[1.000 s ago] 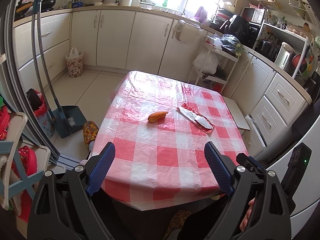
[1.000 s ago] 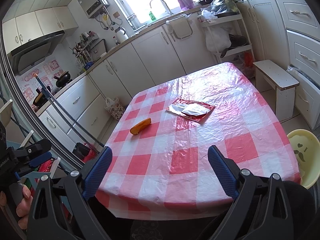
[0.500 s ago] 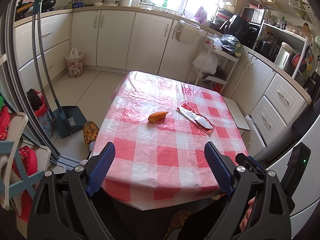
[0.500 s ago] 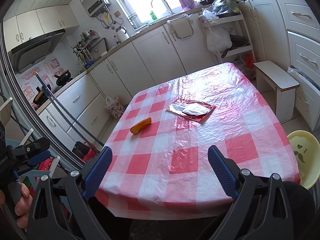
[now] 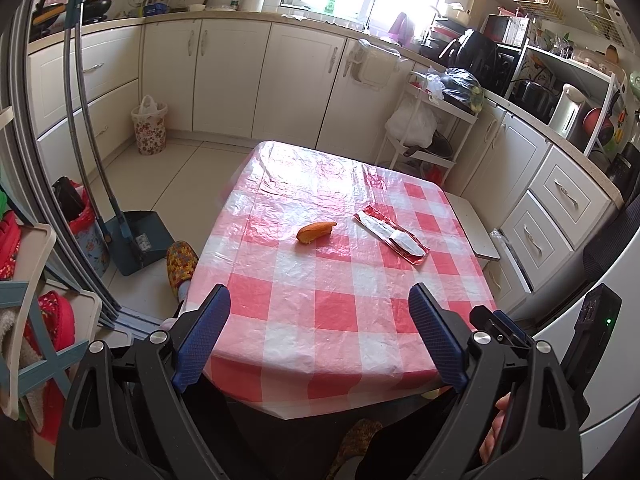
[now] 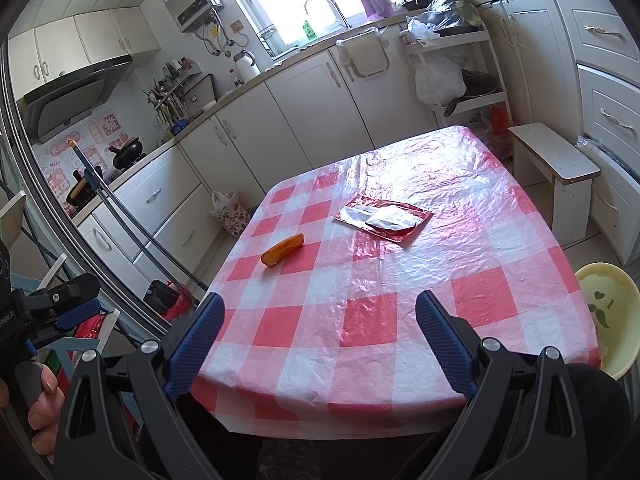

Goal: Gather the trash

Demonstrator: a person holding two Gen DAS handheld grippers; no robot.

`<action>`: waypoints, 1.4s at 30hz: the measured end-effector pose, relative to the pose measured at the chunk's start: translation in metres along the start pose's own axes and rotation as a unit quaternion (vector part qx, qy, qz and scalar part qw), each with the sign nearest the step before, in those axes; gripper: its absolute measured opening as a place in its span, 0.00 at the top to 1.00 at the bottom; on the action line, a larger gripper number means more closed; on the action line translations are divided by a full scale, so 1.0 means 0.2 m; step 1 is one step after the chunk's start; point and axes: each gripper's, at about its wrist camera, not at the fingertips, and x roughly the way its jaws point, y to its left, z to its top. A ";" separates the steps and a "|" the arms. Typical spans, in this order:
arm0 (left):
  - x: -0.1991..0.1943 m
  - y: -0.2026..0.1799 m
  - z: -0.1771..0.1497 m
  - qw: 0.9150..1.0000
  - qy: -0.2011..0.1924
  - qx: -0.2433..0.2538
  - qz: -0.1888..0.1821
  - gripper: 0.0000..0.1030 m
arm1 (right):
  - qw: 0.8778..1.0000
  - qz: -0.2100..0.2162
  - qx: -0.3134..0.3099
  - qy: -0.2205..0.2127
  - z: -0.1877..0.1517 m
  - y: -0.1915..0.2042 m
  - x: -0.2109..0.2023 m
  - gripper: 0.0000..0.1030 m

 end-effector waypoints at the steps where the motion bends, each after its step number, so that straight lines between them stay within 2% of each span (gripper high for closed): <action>1: 0.00 0.00 0.00 1.000 0.000 0.000 0.000 0.15 | 1.000 0.000 0.000 0.000 0.00 0.00 0.00 0.10; 42: -0.01 0.00 0.00 1.000 -0.001 0.000 0.000 0.15 | 1.000 0.002 -0.001 0.004 -0.01 0.01 0.01 0.10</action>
